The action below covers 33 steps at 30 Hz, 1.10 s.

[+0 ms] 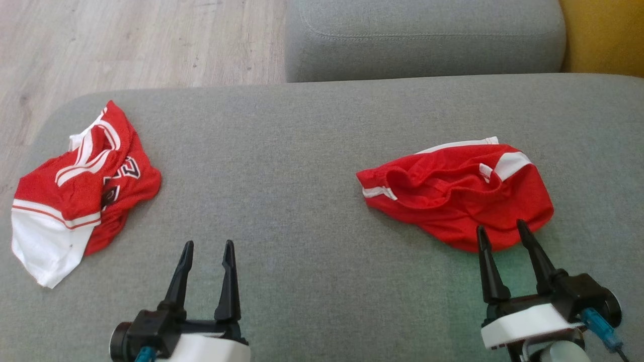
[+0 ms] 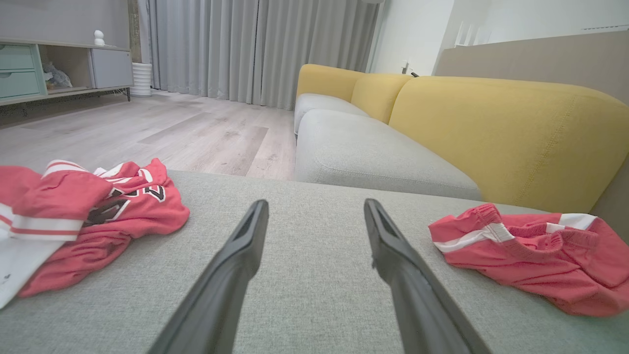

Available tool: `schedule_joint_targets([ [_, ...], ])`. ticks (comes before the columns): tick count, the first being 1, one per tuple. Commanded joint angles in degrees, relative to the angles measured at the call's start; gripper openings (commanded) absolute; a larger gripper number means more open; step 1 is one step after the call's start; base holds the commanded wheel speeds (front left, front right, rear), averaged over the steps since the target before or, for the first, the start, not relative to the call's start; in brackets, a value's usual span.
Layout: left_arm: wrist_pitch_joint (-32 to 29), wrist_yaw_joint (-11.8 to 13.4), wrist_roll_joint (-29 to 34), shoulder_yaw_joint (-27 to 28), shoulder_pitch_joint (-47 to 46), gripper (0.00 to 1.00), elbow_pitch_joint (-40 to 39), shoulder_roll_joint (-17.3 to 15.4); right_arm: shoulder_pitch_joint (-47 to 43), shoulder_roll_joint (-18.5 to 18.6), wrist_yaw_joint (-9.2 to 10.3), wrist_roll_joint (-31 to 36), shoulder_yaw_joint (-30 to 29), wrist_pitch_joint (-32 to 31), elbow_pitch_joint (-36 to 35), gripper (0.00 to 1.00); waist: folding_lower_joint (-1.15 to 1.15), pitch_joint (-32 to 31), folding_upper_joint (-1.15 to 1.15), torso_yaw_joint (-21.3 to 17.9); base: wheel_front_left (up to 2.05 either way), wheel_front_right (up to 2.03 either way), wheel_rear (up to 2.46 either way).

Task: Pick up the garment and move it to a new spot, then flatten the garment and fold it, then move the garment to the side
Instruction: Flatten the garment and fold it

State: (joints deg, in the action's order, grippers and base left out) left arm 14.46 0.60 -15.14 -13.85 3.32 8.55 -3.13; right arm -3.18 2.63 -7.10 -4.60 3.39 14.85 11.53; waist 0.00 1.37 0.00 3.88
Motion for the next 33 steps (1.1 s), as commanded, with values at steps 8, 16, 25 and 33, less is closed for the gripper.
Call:
schedule_joint_targets([
  [8, 0.5, 0.4, -0.3, 0.8, -1.4, 1.0, -1.2, 0.2, 1.4, 0.2, -0.39, 0.2, 2.4, 0.2, -1.5, 1.0, 0.0, -0.1, 0.0, -1.1, 0.0, 0.0, 0.0],
  [16, 0.5, -2.7, -9.6, -8.6, -11.1, 1.0, 6.5, 0.2, 3.2, 0.2, -0.39, 0.8, 5.0, 0.2, -1.9, 1.0, 0.0, 3.1, 0.0, -10.7, 0.0, 0.0, 0.0],
  [25, -10.0, -3.3, -29.1, -21.9, -29.6, 1.0, 8.2, 0.2, 4.7, 0.2, -0.39, -0.1, 6.0, 0.2, -2.8, 1.0, 0.0, 8.5, 0.0, -21.6, 0.0, 0.0, 0.0],
  [33, -17.9, 1.6, -46.3, -30.6, -41.4, 1.0, 11.7, 0.2, 6.4, 0.2, -0.39, -2.6, 7.8, 0.2, -3.1, 1.0, 0.0, 13.4, 0.0, -27.7, 0.0, 0.0, 0.0],
])
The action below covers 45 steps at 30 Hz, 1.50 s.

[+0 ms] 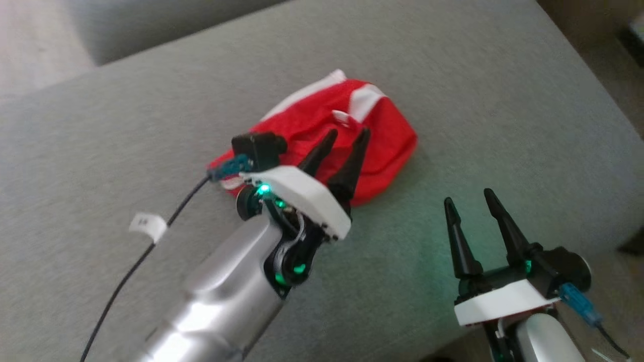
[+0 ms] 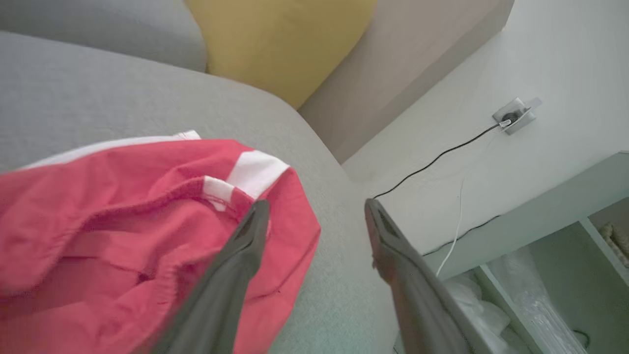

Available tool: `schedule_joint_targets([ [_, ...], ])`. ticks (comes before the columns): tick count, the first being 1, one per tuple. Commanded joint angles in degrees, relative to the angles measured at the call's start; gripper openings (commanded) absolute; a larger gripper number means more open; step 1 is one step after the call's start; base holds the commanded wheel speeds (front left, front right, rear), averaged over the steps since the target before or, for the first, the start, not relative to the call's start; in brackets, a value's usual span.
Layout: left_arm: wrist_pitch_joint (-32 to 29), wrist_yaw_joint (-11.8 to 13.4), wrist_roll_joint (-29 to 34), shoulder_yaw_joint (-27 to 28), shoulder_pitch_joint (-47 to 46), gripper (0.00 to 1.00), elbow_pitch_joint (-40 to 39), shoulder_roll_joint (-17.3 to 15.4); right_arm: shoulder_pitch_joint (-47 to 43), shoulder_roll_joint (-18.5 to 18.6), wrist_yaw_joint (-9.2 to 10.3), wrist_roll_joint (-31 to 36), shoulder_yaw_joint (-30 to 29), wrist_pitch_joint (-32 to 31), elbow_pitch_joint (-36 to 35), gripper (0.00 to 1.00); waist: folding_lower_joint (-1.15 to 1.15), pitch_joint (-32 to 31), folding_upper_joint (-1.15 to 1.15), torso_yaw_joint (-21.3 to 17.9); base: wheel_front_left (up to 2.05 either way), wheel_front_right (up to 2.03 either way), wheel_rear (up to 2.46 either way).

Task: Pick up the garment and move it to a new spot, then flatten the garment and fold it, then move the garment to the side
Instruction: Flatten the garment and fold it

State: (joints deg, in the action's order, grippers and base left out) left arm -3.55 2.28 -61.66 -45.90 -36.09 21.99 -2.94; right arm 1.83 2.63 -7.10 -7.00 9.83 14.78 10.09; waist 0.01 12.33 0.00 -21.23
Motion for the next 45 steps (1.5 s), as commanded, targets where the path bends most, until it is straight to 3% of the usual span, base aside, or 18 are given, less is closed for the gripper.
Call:
schedule_joint_targets([
  [1, 0.0, 0.4, -1.5, 0.9, -2.9, 1.0, -0.9, 0.1, 1.6, 0.2, -0.39, -0.4, 1.7, 0.2, -1.7, 1.0, -0.01, 2.7, 0.0, -3.2, 0.0, 0.0, 0.0],
  [4, 0.3, 2.6, -8.5, -0.5, -6.8, 1.0, 3.1, 0.1, 2.1, 0.2, -0.39, -1.0, 2.1, 0.2, -1.5, 1.0, -0.01, 3.7, 0.0, -4.8, 0.0, 0.0, 0.0],
  [19, 2.2, 10.7, -22.5, -8.1, -18.1, 1.0, 19.9, 0.1, 4.0, 0.2, -0.39, -1.4, 4.1, 0.2, -1.0, 1.0, -0.01, 6.8, 0.0, -6.6, 0.0, 0.0, 0.0],
  [22, 1.7, 10.7, -24.0, -11.0, -18.8, 1.0, 21.7, 0.1, 4.1, 0.2, -0.39, -1.6, 4.4, 0.2, -0.9, 1.0, -0.01, 6.6, 0.0, -6.7, 0.0, 0.0, 0.0],
  [27, 2.4, 8.1, -25.6, -15.3, -19.7, 1.0, 21.9, 0.1, 4.0, 0.2, -0.39, -2.2, 4.6, 0.2, -0.7, 1.0, -0.01, 5.9, 0.0, -7.2, 0.0, 0.0, 0.0],
  [33, 2.6, 6.7, -23.4, -22.9, -21.4, 0.99, 22.0, 0.1, 3.7, 0.2, -0.39, -2.4, 4.5, 0.2, -0.6, 1.0, -0.01, 5.4, 0.0, -7.4, 0.0, 0.0, 0.0],
  [36, 2.6, 5.8, -18.9, -25.9, -22.0, 0.3, 23.5, 0.1, 3.5, 0.2, -0.39, -2.4, 3.9, 0.2, -0.7, 1.0, -0.01, 5.4, 0.0, -6.9, 0.0, 0.0, 0.0],
  [37, 2.7, 5.2, -17.7, -26.4, -21.8, 0.0, 23.6, 0.1, 3.4, 0.2, -0.39, -2.4, 3.6, 0.2, -0.7, 1.0, -0.01, 5.4, 0.0, -6.5, 0.0, 0.0, 0.0],
  [45, 10.4, -0.6, -5.4, -27.4, -19.2, 0.0, 20.1, 0.1, 3.4, 0.2, -0.39, -2.1, 1.2, 0.2, -1.1, 1.0, -0.01, 5.5, 0.0, -0.1, 0.0, 0.0, 0.0],
])
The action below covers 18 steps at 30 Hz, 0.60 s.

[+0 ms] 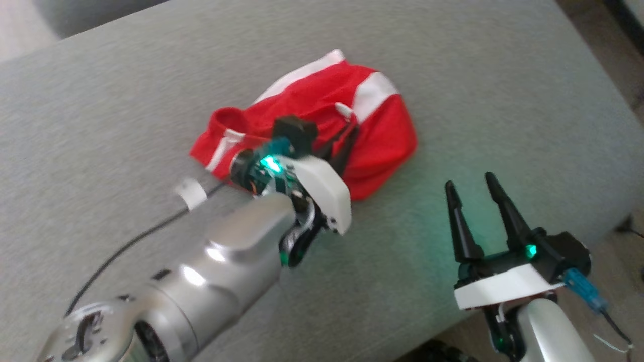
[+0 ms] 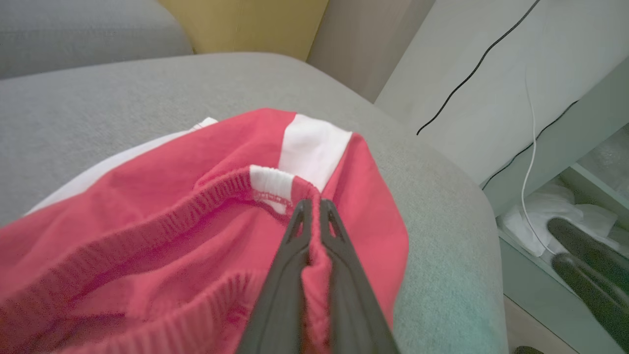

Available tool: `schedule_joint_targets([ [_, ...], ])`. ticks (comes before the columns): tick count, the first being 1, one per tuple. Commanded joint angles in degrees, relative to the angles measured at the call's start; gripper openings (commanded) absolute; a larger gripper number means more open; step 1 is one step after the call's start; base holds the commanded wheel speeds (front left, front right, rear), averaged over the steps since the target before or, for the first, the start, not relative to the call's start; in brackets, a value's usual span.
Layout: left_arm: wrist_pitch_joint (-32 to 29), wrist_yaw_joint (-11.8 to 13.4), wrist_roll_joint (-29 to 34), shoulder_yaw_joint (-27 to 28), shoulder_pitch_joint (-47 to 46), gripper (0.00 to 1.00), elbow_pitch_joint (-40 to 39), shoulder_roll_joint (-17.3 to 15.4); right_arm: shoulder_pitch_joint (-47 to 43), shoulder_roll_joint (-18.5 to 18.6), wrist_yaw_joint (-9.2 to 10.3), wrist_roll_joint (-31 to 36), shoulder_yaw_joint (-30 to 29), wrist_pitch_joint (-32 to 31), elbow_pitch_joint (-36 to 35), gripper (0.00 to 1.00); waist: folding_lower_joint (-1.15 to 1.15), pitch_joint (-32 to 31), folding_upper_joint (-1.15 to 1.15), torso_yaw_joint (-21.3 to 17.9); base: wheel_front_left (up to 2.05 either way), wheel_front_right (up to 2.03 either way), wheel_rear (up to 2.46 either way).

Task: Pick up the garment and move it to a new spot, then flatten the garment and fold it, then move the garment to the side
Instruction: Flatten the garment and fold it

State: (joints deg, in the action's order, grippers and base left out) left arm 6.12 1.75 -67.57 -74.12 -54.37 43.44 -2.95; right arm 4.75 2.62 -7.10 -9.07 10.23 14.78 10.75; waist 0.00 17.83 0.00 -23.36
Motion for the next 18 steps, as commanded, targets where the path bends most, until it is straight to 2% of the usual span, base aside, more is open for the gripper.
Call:
schedule_joint_targets([
  [1, 2.0, -0.3, 2.0, 0.8, -0.3, 0.0, -2.1, -0.1, 0.5, 0.3, -0.39, 0.1, 0.5, 0.2, -1.8, 1.0, 0.0, 0.0, 0.0, 2.9, 0.0, 0.0, 0.0],
  [5, 6.4, 0.3, 4.8, 1.0, 3.6, 0.0, -7.7, -3.2, 0.7, 0.3, -0.39, 1.0, -0.8, 0.2, -2.1, 1.0, 0.0, -0.1, 0.0, 6.9, 0.0, 0.0, 0.0],
  [11, 8.7, 5.9, 7.4, 4.1, 12.0, 0.0, -19.9, -12.4, 1.1, 0.3, -0.39, 2.1, -2.5, 0.2, -2.3, 1.0, 0.0, 0.8, 0.0, 12.5, 0.0, 0.0, 0.0],
  [13, 8.8, 6.8, 7.2, 5.7, 15.0, 0.0, -23.6, -14.6, 1.4, 0.3, -0.39, 2.3, -2.9, 0.2, -2.3, 1.0, 0.0, 1.1, 0.0, 14.0, 0.0, 0.0, 0.0],
  [14, 8.8, 6.8, 7.2, 5.7, 15.0, 0.0, -23.6, -14.6, 1.4, 0.3, -0.39, 2.3, -2.9, 0.2, -2.3, 1.0, 0.0, 1.1, 0.0, 14.0, 0.0, 0.0, 0.0],
  [15, 8.8, 7.2, 7.5, 5.9, 16.1, 0.23, -25.0, -15.5, 1.6, 0.3, -0.39, 2.4, -3.0, 0.2, -2.3, 1.0, 0.0, 1.2, 0.0, 14.5, 0.0, 0.0, 0.0],
  [16, 8.8, 7.7, 7.7, 6.0, 17.0, 0.74, -26.0, -16.3, 1.8, 0.3, -0.39, 2.5, -2.9, 0.2, -2.2, 1.0, 0.0, 1.3, 0.0, 15.0, 0.0, 0.0, 0.0],
  [17, 8.8, 7.9, 7.9, 5.9, 17.6, 1.0, -27.0, -16.8, 1.9, 0.3, -0.39, 2.6, -2.8, 0.2, -2.1, 1.0, 0.0, 1.4, 0.0, 15.4, 0.0, 0.0, 0.0],
  [18, 8.5, 8.0, 8.0, 5.5, 18.1, 1.0, -28.1, -17.2, 2.1, 0.3, -0.39, 2.7, -2.8, 0.2, -2.1, 1.0, 0.0, 1.4, 0.0, 15.7, 0.0, 0.0, 0.0],
])
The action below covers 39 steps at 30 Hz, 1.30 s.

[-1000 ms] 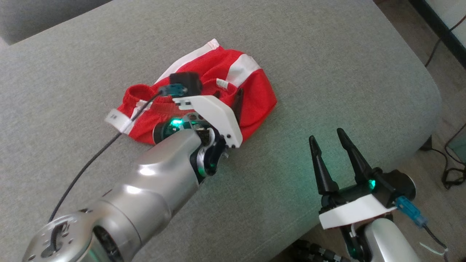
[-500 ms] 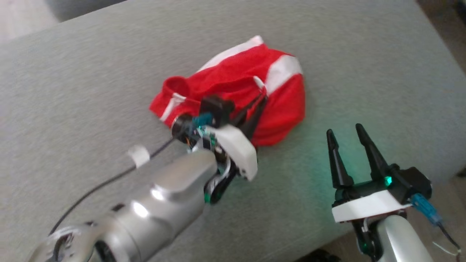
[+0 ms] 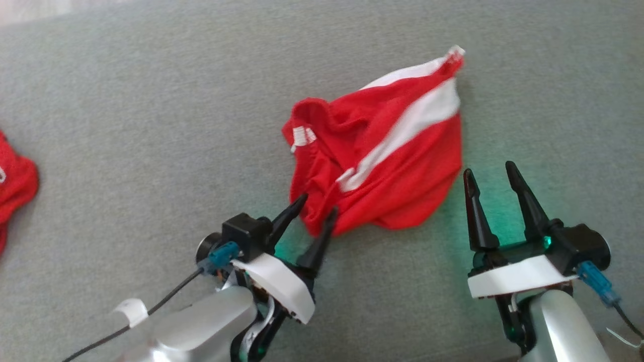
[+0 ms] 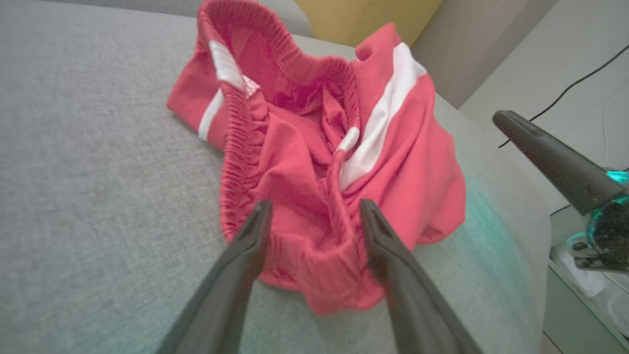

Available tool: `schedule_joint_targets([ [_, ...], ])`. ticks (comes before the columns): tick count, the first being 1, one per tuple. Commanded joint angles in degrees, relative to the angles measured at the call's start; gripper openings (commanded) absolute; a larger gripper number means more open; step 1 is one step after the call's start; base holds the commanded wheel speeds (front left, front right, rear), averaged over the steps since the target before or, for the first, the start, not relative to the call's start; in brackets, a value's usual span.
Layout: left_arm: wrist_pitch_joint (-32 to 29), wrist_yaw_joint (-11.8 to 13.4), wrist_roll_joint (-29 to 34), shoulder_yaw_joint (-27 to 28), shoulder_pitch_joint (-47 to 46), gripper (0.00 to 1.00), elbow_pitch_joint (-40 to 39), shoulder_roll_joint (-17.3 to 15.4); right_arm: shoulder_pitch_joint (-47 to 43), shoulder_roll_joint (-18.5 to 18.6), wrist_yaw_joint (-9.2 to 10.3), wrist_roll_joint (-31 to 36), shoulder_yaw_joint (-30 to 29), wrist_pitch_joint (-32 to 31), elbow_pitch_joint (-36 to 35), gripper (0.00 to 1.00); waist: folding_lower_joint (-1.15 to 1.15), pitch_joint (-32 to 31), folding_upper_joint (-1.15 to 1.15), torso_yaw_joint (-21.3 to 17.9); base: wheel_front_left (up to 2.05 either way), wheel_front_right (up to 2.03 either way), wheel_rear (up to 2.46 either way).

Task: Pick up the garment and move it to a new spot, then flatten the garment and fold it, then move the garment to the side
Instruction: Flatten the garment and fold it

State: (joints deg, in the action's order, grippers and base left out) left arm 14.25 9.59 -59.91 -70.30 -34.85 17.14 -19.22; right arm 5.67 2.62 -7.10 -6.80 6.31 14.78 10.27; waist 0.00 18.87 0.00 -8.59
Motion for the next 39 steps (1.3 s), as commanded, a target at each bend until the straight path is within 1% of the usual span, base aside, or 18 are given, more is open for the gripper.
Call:
schedule_joint_targets([
  [1, 0.0, 0.3, 0.6, 1.4, -1.4, 1.0, -2.8, -1.2, 1.2, 0.3, -0.39, 0.5, 1.1, 0.2, -1.6, 1.0, 0.0, 0.3, 0.0, 1.2, 0.0, 0.0, 0.0],
  [5, -0.8, 2.8, 2.7, 1.2, -3.1, 1.0, -6.6, -1.9, 1.4, 0.3, -0.39, 0.9, 1.2, 0.2, -1.3, 1.0, 0.0, 0.0, 0.0, 1.8, 0.0, 0.0, 0.0],
  [6, -1.1, 3.6, 3.2, 1.2, -3.8, 1.0, -7.5, -2.1, 1.4, 0.3, -0.39, 0.9, 1.2, 0.2, -1.3, 1.0, 0.0, -0.2, 0.0, 1.9, 0.0, 0.0, 0.0],
  [7, -2.2, 5.0, 4.5, 1.1, -5.4, 1.0, -9.1, -2.6, 1.3, 0.3, -0.39, 1.0, 1.3, 0.2, -1.2, 1.0, 0.0, -0.4, 0.0, 1.9, 0.0, 0.0, 0.0],
  [10, -3.9, 5.8, 5.4, 0.8, -7.0, 1.0, -9.9, -3.1, 1.3, 0.3, -0.39, 1.0, 1.5, 0.2, -1.1, 1.0, 0.0, -0.7, 0.0, 1.6, 0.0, 0.0, 0.0],
  [11, -6.4, 6.0, 6.7, 0.0, -8.8, 1.0, -9.7, -3.8, 1.3, 0.3, -0.39, 0.9, 1.9, 0.2, -0.9, 1.0, 0.0, -0.8, 0.0, 1.1, 0.0, 0.0, 0.0],
  [14, -10.3, 5.1, 7.3, -1.0, -10.4, 1.0, -8.9, -4.2, 1.5, 0.3, -0.39, 0.4, 2.5, 0.2, -0.8, 1.0, 0.0, -0.8, 0.0, -0.1, 0.0, 0.0, 0.0],
  [17, -14.0, 3.6, 7.2, -1.7, -11.0, 1.0, -7.9, -4.3, 1.3, 0.3, -0.39, 0.1, 2.5, 0.2, -0.8, 1.0, 0.0, -0.8, 0.0, -1.2, 0.0, 0.0, 0.0],
  [20, -15.6, 3.1, 7.1, -1.9, -11.1, 1.0, -7.0, -4.4, 1.1, 0.3, -0.39, -0.2, 2.6, 0.2, -0.7, 1.0, 0.0, -0.8, 0.0, -2.1, 0.0, 0.0, 0.0],
  [21, -15.7, 3.0, 7.0, -1.9, -11.1, 0.94, -6.7, -4.5, 1.1, 0.3, -0.39, -0.3, 2.6, 0.2, -0.7, 1.0, 0.0, -0.8, 0.0, -2.4, 0.0, 0.0, 0.0],
  [22, -15.8, 3.0, 6.9, -1.9, -11.0, 0.68, -6.3, -4.6, 1.0, 0.3, -0.39, -0.5, 2.6, 0.2, -0.7, 1.0, 0.0, -0.8, 0.0, -2.7, 0.0, 0.0, 0.0],
  [23, -15.7, 3.0, 6.9, -1.8, -11.0, 0.45, -6.0, -4.7, 1.0, 0.3, -0.39, -0.6, 2.6, 0.2, -0.7, 1.0, 0.0, -0.8, 0.0, -2.9, 0.0, 0.0, 0.0],
  [24, -15.5, 3.0, 6.8, -1.8, -10.9, 0.28, -5.7, -4.7, 1.0, 0.3, -0.39, -0.7, 2.7, 0.2, -0.7, 1.0, 0.0, -0.8, 0.0, -3.1, 0.0, 0.0, 0.0],
  [25, -15.3, 2.9, 6.7, -1.6, -10.8, 0.05, -5.5, -4.7, 0.9, 0.3, -0.39, -0.8, 2.8, 0.2, -0.7, 1.0, 0.0, -0.8, 0.0, -3.3, 0.0, 0.0, 0.0],
  [26, -15.2, 2.9, 6.6, -1.6, -10.7, 0.0, -5.4, -4.7, 0.9, 0.3, -0.39, -0.9, 2.8, 0.2, -0.8, 1.0, 0.0, -0.8, 0.0, -3.5, 0.0, 0.0, 0.0],
  [31, -15.1, 1.7, 5.8, -1.6, -10.3, 0.0, -5.1, -4.5, 0.6, 0.3, -0.39, -1.2, 2.8, 0.2, -0.8, 1.0, 0.0, -0.9, 0.0, -3.7, 0.0, 0.0, 0.0],
  [34, -12.5, 0.8, 5.7, -0.5, -10.7, 0.0, -5.7, -3.5, 0.4, 0.3, -0.39, -1.2, 2.7, 0.2, -0.7, 1.0, 0.0, -1.0, 0.0, -3.5, 0.0, 0.0, 0.0],
  [39, -7.9, -2.9, 3.5, 3.8, -14.1, 0.0, -8.4, -0.2, 1.0, 0.3, -0.39, -1.0, 2.4, 0.2, -0.4, 1.0, 0.0, -1.3, 0.0, -2.9, 0.0, 0.0, 0.0],
])
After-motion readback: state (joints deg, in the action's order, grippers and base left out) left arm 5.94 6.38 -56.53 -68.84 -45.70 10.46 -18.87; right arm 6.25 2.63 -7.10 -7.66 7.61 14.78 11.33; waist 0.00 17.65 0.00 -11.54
